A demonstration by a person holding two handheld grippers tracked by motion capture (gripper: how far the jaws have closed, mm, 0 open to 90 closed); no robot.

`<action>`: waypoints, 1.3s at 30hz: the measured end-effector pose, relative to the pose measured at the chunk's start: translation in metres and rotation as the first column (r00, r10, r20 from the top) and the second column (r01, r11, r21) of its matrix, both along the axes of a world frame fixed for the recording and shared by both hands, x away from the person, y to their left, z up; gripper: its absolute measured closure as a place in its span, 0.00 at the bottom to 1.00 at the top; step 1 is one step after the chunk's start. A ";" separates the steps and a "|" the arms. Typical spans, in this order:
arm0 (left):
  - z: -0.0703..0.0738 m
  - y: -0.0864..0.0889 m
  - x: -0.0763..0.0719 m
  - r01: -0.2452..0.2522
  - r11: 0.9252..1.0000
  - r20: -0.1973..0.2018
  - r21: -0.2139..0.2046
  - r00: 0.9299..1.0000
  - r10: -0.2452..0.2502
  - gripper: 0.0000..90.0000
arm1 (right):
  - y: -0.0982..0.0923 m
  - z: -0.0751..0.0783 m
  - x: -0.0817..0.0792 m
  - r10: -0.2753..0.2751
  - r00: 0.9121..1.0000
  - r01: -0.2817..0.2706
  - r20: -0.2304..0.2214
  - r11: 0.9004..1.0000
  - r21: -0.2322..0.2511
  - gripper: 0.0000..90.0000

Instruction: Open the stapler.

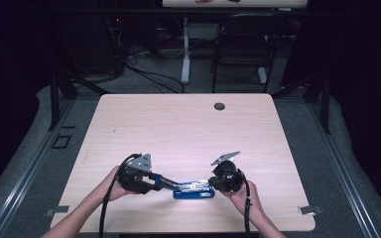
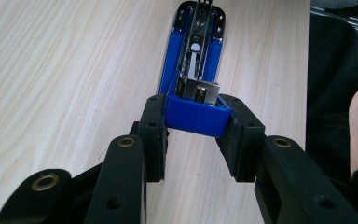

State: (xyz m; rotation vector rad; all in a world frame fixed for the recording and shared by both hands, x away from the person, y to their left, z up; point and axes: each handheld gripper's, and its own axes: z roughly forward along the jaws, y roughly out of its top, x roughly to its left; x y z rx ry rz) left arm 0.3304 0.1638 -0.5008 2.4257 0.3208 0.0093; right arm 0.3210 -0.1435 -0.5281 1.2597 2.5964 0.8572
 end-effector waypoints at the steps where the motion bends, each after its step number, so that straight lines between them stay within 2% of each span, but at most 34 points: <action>1: -0.001 0.001 0.000 0.004 1.000 0.004 0.019 1.000 -0.004 0.72 | 0.001 0.000 -0.001 -0.008 1.000 0.008 0.006 1.000 0.001 0.94; 3: -0.004 0.003 -0.001 -0.004 1.000 0.000 0.014 1.000 0.004 0.72 | 0.002 0.001 -0.001 0.003 1.000 -0.002 0.013 1.000 -0.017 0.94; 5: -0.006 0.005 0.000 -0.006 1.000 -0.002 0.019 1.000 0.006 0.72 | 0.002 0.000 0.000 -0.003 1.000 0.003 0.017 1.000 -0.007 0.94; 8: -0.005 0.005 0.001 0.001 1.000 -0.009 0.020 1.000 -0.001 0.73 | 0.002 0.004 0.000 0.003 1.000 -0.002 0.021 1.000 -0.020 0.95; 11: -0.007 0.006 0.002 -0.002 1.000 -0.010 0.019 1.000 0.002 0.73 | 0.006 0.014 -0.003 0.004 0.998 -0.005 0.065 1.000 0.027 0.96; 14: -0.007 0.006 0.002 -0.001 1.000 -0.011 0.019 1.000 0.002 0.73 | 0.018 0.021 -0.006 0.068 0.995 -0.072 0.066 0.995 0.066 0.96; 15: -0.007 0.006 0.002 -0.002 1.000 -0.009 0.022 1.000 0.003 0.73 | 0.025 0.021 -0.007 0.100 0.992 -0.105 0.071 0.992 0.074 0.97; 17: -0.007 0.006 0.001 -0.002 1.000 -0.008 0.024 1.000 0.002 0.73 | 0.041 0.018 -0.008 0.153 0.987 -0.156 0.051 0.984 0.082 0.97; 19: -0.007 0.006 0.001 -0.003 1.000 -0.006 0.023 1.000 0.003 0.73 | 0.056 0.014 -0.008 0.188 0.981 -0.192 0.056 0.978 0.081 0.98; 21: -0.007 0.006 0.001 -0.002 1.000 -0.007 0.019 1.000 0.003 0.73 | 0.068 0.011 -0.006 0.206 0.977 -0.211 0.061 0.972 0.101 0.99; 25: -0.008 0.006 0.002 -0.002 1.000 -0.009 0.016 1.000 0.002 0.73 | 0.081 0.006 0.001 0.217 0.975 -0.222 0.048 0.965 0.141 0.99; 30: -0.008 0.006 0.003 0.005 1.000 -0.007 0.020 1.000 -0.005 0.73 | 0.089 0.000 0.002 0.233 0.972 -0.236 0.038 0.960 0.148 1.00; 31: -0.008 0.006 0.003 0.006 1.000 -0.005 0.024 1.000 -0.006 0.73 | 0.089 0.001 0.001 0.242 0.969 -0.246 0.040 0.960 0.133 1.00; 37: -0.007 0.006 0.004 0.014 0.999 -0.008 0.033 1.000 -0.014 0.73 | 0.090 0.000 0.001 0.240 0.970 -0.244 0.043 0.960 0.139 1.00; 39: -0.006 0.005 0.004 0.013 0.999 0.003 0.032 1.000 -0.013 0.72 | 0.090 0.000 0.000 0.236 0.971 -0.240 0.049 0.960 0.143 1.00</action>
